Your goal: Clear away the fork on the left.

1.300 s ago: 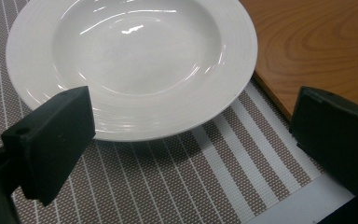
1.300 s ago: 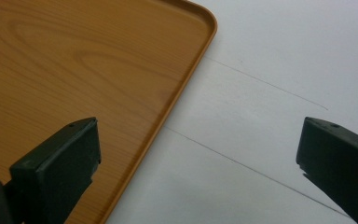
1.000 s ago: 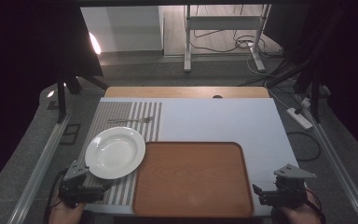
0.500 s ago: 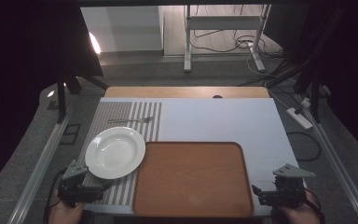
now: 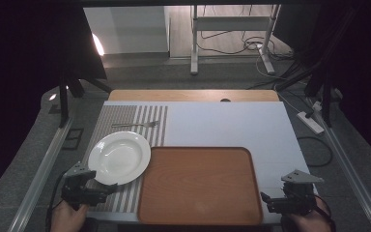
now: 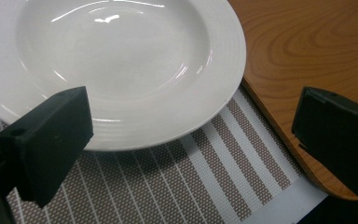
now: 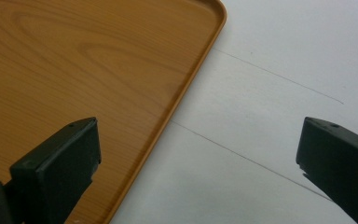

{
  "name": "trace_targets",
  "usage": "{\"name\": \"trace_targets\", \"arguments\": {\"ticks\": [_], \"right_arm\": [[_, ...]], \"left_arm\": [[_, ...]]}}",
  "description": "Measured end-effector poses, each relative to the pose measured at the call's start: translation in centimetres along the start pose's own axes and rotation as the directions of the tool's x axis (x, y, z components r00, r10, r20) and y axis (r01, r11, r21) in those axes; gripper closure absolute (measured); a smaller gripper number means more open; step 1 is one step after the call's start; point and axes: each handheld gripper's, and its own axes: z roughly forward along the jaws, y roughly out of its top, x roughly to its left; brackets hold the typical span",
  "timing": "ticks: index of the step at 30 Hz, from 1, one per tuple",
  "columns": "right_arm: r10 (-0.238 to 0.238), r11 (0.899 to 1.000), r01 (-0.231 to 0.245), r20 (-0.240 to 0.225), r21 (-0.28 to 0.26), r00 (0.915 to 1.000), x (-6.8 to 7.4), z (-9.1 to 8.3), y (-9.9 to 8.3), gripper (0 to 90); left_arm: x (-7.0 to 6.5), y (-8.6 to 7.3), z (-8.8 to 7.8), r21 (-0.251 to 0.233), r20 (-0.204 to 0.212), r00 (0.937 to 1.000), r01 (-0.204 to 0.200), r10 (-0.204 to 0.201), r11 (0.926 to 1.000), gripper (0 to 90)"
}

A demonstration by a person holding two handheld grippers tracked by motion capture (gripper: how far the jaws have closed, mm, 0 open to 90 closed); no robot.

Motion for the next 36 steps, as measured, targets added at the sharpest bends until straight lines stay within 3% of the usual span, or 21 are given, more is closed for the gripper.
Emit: {"name": "trace_targets", "arguments": {"ticks": [9,17,22,28,36], "right_arm": [[-0.003,1.0,0.003,-0.002,0.004,1.0,0.0,0.1,0.0,0.4],[-0.001,1.0,0.001,-0.002,0.008,1.0,0.0,0.1,0.0,0.3],[-0.003,1.0,0.003,0.0,0.011,1.0,0.0,0.1,0.0,0.4],[-0.004,1.0,0.004,0.0,0.013,1.0,0.0,0.2,0.0,0.4],[-0.007,1.0,0.007,0.002,0.017,1.0,0.1,0.2,0.1,0.4]], "left_arm": [[0.6,1.1,0.9,0.031,-0.044,0.999,-0.002,0.003,0.9995,0.0],[1.6,2.3,2.0,0.064,-0.026,0.9996,0.013,-0.012,0.9979,0.0],[2.3,3.0,2.5,0.058,-0.006,0.9996,0.028,-0.027,0.9979,0.0],[2.9,3.9,3.0,0.056,-0.009,0.9992,0.039,-0.039,0.9976,0.0],[3.0,5.6,4.3,0.071,-0.023,0.9996,0.019,-0.018,0.9973,0.0]]}}
